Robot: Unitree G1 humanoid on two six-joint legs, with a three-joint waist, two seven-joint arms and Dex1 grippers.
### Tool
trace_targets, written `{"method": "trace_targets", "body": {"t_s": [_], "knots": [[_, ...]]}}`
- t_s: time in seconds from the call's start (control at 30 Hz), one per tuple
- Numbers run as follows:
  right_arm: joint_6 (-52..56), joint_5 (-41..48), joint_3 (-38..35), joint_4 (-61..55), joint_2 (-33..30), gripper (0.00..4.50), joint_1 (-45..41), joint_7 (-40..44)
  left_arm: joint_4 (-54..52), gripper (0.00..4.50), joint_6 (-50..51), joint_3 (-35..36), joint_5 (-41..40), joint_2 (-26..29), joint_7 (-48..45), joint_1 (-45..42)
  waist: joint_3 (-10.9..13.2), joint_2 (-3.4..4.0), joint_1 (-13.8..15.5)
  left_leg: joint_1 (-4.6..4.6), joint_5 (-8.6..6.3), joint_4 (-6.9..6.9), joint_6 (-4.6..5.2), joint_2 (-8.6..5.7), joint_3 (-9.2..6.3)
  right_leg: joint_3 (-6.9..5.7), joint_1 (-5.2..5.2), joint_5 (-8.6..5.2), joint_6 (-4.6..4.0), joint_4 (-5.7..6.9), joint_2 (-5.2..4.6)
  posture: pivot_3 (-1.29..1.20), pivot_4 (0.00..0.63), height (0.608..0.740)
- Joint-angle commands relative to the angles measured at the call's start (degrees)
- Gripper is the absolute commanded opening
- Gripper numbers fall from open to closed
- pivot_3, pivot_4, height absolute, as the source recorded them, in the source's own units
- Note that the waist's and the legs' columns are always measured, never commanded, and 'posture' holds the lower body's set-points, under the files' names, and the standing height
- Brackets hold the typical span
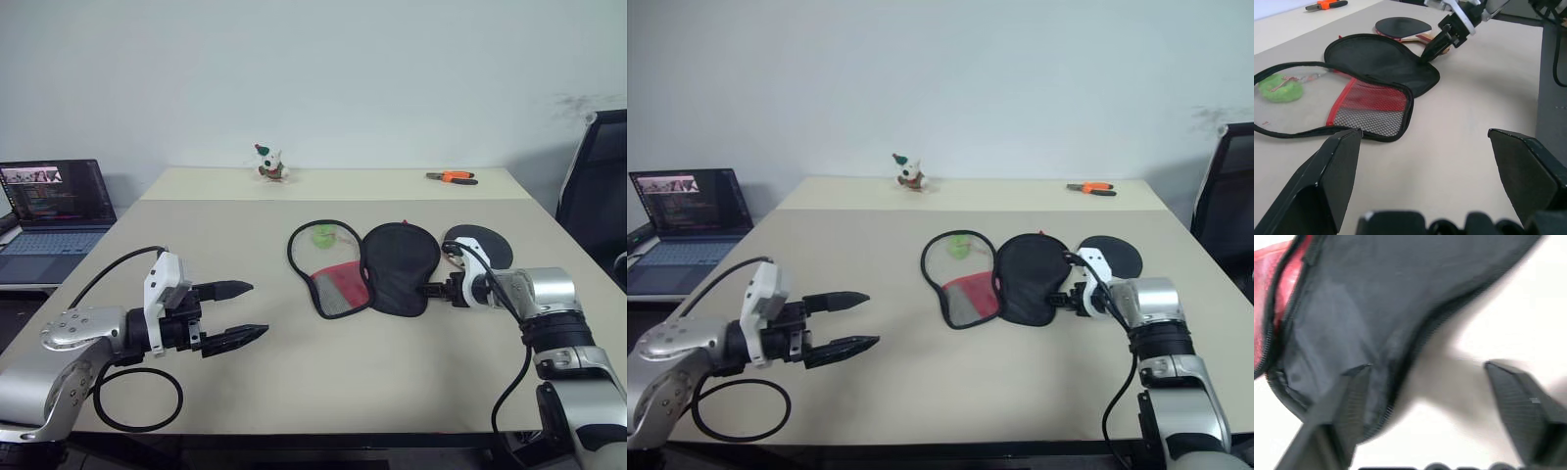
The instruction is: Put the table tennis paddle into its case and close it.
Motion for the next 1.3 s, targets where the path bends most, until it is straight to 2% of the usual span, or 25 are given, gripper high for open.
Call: {"method": "trace_targets", "body": {"t_s": [0.03, 0.13, 0.47, 0.97, 1.1, 1.3], "knots": [[-3.5, 1.7, -6.8, -1.0, -2.1, 4.20, -3.2, -2.7, -1.1, 4.50, -0.4, 1.8, -1.7, -0.5, 0.8, -1.2, 0.0, 0.00, -0.2, -0.01, 0.00, -0.01, 0.00, 0.01, 0.00, 0.00, -0.01, 0.00, 0.00, 0.00, 0.01, 0.00, 0.150, 0.740], [-7.3, -0.1, -9.2, 2.0, -1.9, 4.20, -4.3, -7.6, -0.2, 4.50, 0.1, 1.6, -2.2, -0.2, 0.5, -2.6, 0.0, 0.00, -0.4, -0.01, -0.01, -0.02, 0.01, 0.03, 0.01, 0.01, -0.03, -0.01, -0.01, 0.00, 0.03, 0.00, 0.150, 0.740], [-19.7, -6.5, -8.9, 20.0, 0.4, 4.20, -9.3, -21.9, 5.3, 4.50, -1.4, -2.6, 0.6, -0.2, -2.2, -9.1, 0.0, 0.00, -0.7, 0.00, -0.01, -0.03, 0.01, 0.04, 0.15, 0.17, -0.07, 0.00, -0.02, 0.03, 0.06, 0.00, 0.150, 0.740], [-27.1, -8.9, -7.3, 30.9, 6.1, 4.20, -10.9, -27.1, 5.6, 4.50, -1.8, -2.3, 1.4, 0.0, -2.6, -9.4, 0.0, -0.04, -0.9, 0.06, 0.00, 0.01, 0.01, 0.08, 0.20, 0.23, -0.08, 0.01, -0.02, 0.10, 0.09, 0.00, 0.150, 0.740], [-29.5, -9.2, -7.5, 33.9, 6.1, 3.30, -11.8, -29.5, 5.1, 4.50, -1.8, -1.9, 1.4, 0.0, -2.4, -8.9, 0.0, -0.06, -0.9, 0.10, 0.00, 0.03, 0.01, 0.08, 0.26, 0.29, -0.05, 0.02, 0.00, 0.10, 0.09, 0.00, 0.150, 0.740], [-33.3, -8.5, -9.0, 36.4, 6.1, 1.31, -12.8, -33.4, 4.5, 4.50, -1.9, -1.2, 1.4, 0.2, -1.9, -7.7, 0.0, -0.07, -0.9, 0.09, 0.00, 0.02, 0.01, 0.08, 0.27, 0.30, -0.05, 0.03, 0.00, 0.10, 0.09, 0.00, 0.150, 0.740]]}}
